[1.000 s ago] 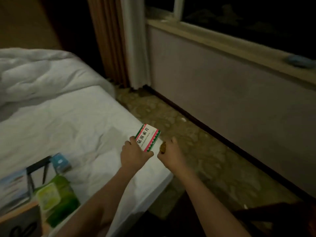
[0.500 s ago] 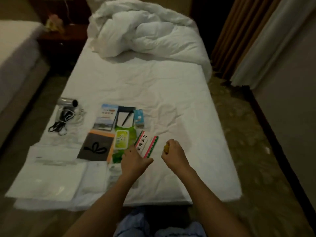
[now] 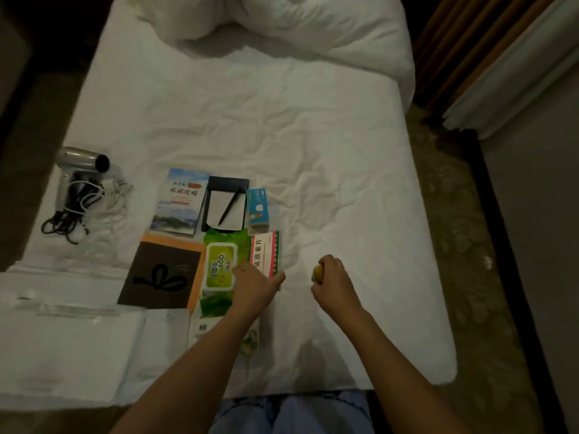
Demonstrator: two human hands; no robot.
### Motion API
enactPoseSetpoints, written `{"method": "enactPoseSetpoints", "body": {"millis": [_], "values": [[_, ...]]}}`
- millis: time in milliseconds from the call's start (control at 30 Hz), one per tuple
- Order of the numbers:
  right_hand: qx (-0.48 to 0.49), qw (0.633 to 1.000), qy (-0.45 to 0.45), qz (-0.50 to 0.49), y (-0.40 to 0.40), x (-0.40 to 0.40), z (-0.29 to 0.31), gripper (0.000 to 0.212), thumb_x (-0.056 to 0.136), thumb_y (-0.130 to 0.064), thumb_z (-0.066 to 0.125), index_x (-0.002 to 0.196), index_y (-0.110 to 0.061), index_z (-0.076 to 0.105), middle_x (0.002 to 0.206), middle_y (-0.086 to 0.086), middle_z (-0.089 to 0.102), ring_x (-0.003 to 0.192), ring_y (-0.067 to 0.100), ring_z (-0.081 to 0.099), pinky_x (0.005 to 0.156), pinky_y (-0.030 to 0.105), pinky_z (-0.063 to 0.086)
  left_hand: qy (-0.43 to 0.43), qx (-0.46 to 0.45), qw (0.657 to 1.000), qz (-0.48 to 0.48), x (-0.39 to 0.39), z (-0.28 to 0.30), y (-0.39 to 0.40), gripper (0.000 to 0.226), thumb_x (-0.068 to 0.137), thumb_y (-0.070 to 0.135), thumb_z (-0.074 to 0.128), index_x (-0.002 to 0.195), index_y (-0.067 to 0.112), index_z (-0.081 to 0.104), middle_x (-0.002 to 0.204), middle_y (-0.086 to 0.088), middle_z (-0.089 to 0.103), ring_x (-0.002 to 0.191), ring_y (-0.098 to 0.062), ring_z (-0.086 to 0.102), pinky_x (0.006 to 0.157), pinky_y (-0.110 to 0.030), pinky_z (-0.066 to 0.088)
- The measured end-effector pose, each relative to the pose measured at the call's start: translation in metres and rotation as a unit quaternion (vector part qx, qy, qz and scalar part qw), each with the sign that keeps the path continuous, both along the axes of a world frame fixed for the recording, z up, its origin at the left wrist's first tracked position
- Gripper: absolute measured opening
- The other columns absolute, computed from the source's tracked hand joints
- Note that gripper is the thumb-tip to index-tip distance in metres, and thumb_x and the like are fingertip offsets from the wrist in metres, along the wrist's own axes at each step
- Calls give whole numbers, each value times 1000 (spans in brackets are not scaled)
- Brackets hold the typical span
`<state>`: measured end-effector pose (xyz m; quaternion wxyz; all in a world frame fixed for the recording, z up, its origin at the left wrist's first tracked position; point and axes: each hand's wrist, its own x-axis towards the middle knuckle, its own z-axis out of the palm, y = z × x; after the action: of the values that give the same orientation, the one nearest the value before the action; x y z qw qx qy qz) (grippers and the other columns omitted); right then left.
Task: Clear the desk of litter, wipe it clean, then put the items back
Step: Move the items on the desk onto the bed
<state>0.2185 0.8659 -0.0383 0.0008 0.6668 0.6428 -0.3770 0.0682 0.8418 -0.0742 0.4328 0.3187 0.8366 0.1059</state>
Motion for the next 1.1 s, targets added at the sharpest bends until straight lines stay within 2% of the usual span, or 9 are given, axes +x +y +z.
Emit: {"method": "enactPoseSetpoints", "body": {"millis": [100,200,267,367,500,600,700,867,1100], "values": [[-27,1000,-2,-2,17,1,-24,28,90,-12,56,116,-6,47,117,12,48,100,28,53,82,32,43,-13,-12,1000,-5,2,-18,22,75,80,44,69,132,4,33,129,-17,42,114,-31,50,76,-29,40],[-50,999,-3,8,33,1,-53,30,92,-18,58,117,-6,48,117,13,49,100,28,54,82,32,44,-27,10,999,17,-1,-44,42,75,75,42,75,132,9,38,130,-13,50,117,-29,52,86,-33,45],[-58,998,-12,17,44,1,-70,31,91,-23,60,116,-7,48,115,12,51,98,28,55,81,32,44,-35,17,999,35,-1,-62,55,78,73,43,77,133,12,38,130,-11,51,115,-27,54,86,-32,46],[-67,997,-37,24,56,1,-92,34,90,-30,61,113,-8,49,113,11,52,98,30,56,79,34,45,-23,-8,999,45,-1,-87,67,90,74,51,73,140,11,27,134,-18,43,115,-32,52,91,-38,48],[-76,996,-37,32,66,-3,-114,31,92,-21,58,115,-4,47,115,14,48,98,32,55,77,34,42,2,-52,997,54,-2,-104,83,92,84,46,65,148,8,10,139,-22,25,121,-38,43,100,-44,40],[-95,992,-43,75,66,-9,-124,28,92,-11,52,118,-3,44,117,15,45,99,33,53,71,31,37,29,-33,999,1,-5,-105,83,75,89,34,61,144,5,19,135,-23,29,119,-38,42,98,-43,41],[-124,982,-40,133,59,-23,-132,26,94,-10,50,119,-3,43,117,18,44,98,34,52,72,30,36,37,5,997,-73,-12,-100,74,60,90,22,58,141,5,31,130,-20,37,116,-32,43,95,-35,38],[-147,964,-17,223,39,-56,-154,39,97,-13,43,136,-8,39,122,22,42,98,36,53,72,34,38,50,38,995,-75,-34,-95,58,42,90,14,55,130,3,48,125,-18,46,113,-30,47,90,-35,40],[-169,965,-5,201,10,-84,-176,40,95,-11,46,135,-9,41,131,19,41,112,38,49,88,38,43,35,65,991,-114,-49,-98,29,32,92,7,50,122,0,55,118,-18,53,108,-31,50,86,-32,37]]}}
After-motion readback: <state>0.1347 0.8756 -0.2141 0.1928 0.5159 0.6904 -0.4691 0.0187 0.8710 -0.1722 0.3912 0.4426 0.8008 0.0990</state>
